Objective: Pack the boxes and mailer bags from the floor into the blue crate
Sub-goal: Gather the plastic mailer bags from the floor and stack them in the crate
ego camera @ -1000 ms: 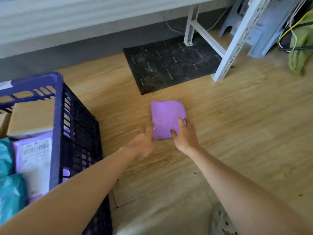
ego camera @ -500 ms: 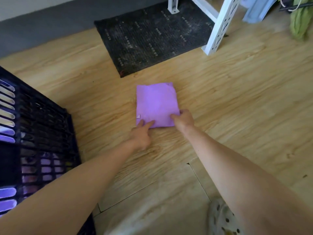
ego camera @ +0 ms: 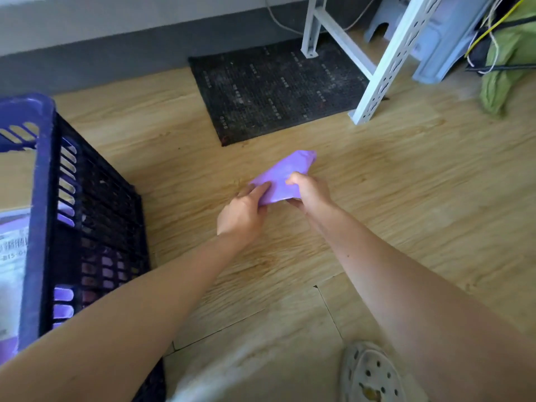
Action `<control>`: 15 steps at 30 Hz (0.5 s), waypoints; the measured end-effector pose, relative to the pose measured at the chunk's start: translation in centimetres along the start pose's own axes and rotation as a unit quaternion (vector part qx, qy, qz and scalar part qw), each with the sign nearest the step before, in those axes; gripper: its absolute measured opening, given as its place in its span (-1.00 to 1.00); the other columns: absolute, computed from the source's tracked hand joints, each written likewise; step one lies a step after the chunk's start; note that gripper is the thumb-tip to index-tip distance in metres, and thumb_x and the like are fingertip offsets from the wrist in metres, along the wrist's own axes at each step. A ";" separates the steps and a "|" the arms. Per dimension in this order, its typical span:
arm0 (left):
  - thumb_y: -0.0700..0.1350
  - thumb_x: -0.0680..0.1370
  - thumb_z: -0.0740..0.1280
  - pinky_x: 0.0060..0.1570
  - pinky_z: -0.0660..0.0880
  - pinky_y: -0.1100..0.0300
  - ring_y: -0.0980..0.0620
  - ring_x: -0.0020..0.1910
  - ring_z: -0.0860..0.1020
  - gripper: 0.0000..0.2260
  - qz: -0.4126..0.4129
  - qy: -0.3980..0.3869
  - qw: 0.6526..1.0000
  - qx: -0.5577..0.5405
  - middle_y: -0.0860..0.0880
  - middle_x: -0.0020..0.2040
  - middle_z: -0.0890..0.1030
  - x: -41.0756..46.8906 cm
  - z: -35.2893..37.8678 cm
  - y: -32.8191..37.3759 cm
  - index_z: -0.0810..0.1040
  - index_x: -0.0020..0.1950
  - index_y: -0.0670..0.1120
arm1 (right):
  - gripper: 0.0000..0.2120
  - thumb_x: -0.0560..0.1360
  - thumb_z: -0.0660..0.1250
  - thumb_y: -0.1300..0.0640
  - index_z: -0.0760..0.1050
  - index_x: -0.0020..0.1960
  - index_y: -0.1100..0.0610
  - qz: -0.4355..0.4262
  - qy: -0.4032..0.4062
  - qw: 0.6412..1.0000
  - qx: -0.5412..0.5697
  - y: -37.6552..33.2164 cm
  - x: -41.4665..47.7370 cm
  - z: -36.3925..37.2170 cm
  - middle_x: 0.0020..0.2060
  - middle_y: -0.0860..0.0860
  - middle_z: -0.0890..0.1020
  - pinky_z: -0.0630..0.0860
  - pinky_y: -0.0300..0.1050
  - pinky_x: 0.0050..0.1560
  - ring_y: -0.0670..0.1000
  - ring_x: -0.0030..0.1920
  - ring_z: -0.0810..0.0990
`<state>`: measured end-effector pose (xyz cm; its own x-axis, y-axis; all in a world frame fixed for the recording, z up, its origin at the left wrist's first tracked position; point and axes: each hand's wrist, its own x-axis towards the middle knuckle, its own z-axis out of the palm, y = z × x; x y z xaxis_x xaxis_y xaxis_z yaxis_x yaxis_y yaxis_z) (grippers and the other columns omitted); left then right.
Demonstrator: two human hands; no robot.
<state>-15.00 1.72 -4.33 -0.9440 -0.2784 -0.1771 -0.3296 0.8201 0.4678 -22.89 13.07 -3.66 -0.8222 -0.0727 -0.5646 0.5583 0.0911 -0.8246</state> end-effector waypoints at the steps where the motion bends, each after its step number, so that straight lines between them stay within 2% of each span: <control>1: -0.07 0.58 0.16 0.06 0.43 0.07 -0.16 0.27 0.47 -0.57 -0.001 0.023 1.000 -0.006 0.00 0.42 0.41 -0.3 -1.0 0.4 0.29 0.44 0.19 | -0.76 0.41 0.34 0.16 0.52 0.06 0.17 -0.002 -0.007 1.000 -0.002 -0.8 -0.7 0.3 -0.21 -0.02 0.53 0.53 0.11 0.19 0.03 -0.14 0.57; 2: -0.09 0.60 0.13 0.04 0.43 0.07 -0.17 0.23 0.49 -0.60 -0.007 0.047 0.999 -0.009 -0.03 0.37 0.46 -0.7 -2.1 0.8 0.32 0.43 0.18 | -0.76 0.45 0.34 0.11 0.50 0.09 0.16 -0.003 -0.012 1.000 0.002 -1.7 -1.5 0.6 -0.20 -0.02 0.54 0.54 0.07 0.16 0.00 -0.19 0.58; 4: -0.09 0.62 0.10 0.01 0.42 0.07 -0.20 0.18 0.51 -0.64 -0.024 0.077 0.997 -0.017 -0.09 0.27 0.54 -1.5 -4.4 1.5 0.37 0.39 0.15 | -0.78 0.53 0.30 -0.01 0.49 -0.02 0.15 -0.004 -0.020 1.000 0.020 -3.4 -3.1 1.2 -0.22 0.00 0.54 0.59 -0.04 -0.04 -0.04 -0.25 0.56; 6: -0.10 0.62 0.12 -0.03 0.41 0.06 -0.23 0.14 0.52 -0.71 -0.040 0.086 0.995 -0.043 -0.16 0.18 0.59 -2.5 -7.0 2.0 0.45 0.31 0.05 | -0.62 0.59 0.17 -0.10 0.50 -0.22 0.15 -0.002 -0.031 0.999 0.033 -5.0 -5.0 1.8 -0.25 0.01 0.56 0.52 -0.15 -0.22 -0.07 -0.24 0.53; 8: -0.11 0.61 0.14 -0.07 0.41 0.07 -0.24 0.10 0.53 -0.76 -0.057 0.095 0.988 -0.103 -0.20 0.12 0.61 -3.6 -9.9 2.0 0.51 0.22 -0.05 | -0.55 0.61 0.11 -0.12 0.50 -0.27 0.15 -0.002 -0.042 0.999 0.031 -6.1 -7.1 2.2 -0.18 0.03 0.59 0.48 -0.19 -0.26 -0.03 -0.14 0.55; 10: -0.12 0.62 0.15 -0.13 0.40 0.11 -0.22 0.02 0.55 -0.78 -0.067 0.098 0.978 -0.170 -0.19 0.02 0.61 -4.7 -12.7 1.6 0.53 0.15 -0.09 | -0.67 0.58 0.20 -0.08 0.54 -0.18 0.13 -0.006 -0.039 0.999 0.014 -6.9 -9.3 2.6 0.01 0.07 0.62 0.49 -0.18 -0.25 0.03 0.03 0.56; 11: -0.12 0.62 0.14 -0.20 0.38 0.14 -0.20 -0.07 0.53 -0.80 -0.074 0.096 0.973 -0.198 -0.18 -0.06 0.59 -5.4 -14.1 1.3 0.53 0.09 -0.12 | -0.75 0.56 0.26 -0.03 0.57 -0.06 0.15 -0.017 -0.035 0.999 -0.001 -7.3 -10.5 2.7 0.11 0.09 0.61 0.51 -0.15 -0.23 0.05 0.10 0.56; 13: -0.14 0.62 0.15 -0.28 0.36 0.18 -0.09 -0.18 0.46 -0.84 -0.081 0.099 0.960 -0.251 -0.11 -0.15 0.53 -6.8 -16.6 0.8 0.51 -0.02 -0.13 | -0.72 0.55 0.31 0.08 0.53 0.18 0.22 -0.039 -0.027 0.998 -0.030 -8.0 -13.1 3.1 0.20 0.14 0.58 0.56 -0.06 -0.08 0.10 0.18 0.55; 15: -0.16 0.62 0.16 -0.18 0.40 0.17 -0.04 -0.18 0.45 -0.87 -0.077 0.108 0.943 -0.305 -0.07 -0.17 0.52 -8.4 -18.8 0.3 0.48 -0.05 -0.11 | -0.68 0.53 0.33 0.13 0.50 0.23 0.26 -0.072 -0.020 0.995 -0.071 -8.6 -15.6 3.6 0.19 0.17 0.57 0.54 0.06 0.14 0.15 0.19 0.55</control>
<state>-7.49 -5.13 13.58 -0.8441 -0.5191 -0.1341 -0.3482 0.3406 0.8733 -14.44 9.81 12.15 -0.8860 -0.1342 -0.4438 0.4110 0.2154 -0.8858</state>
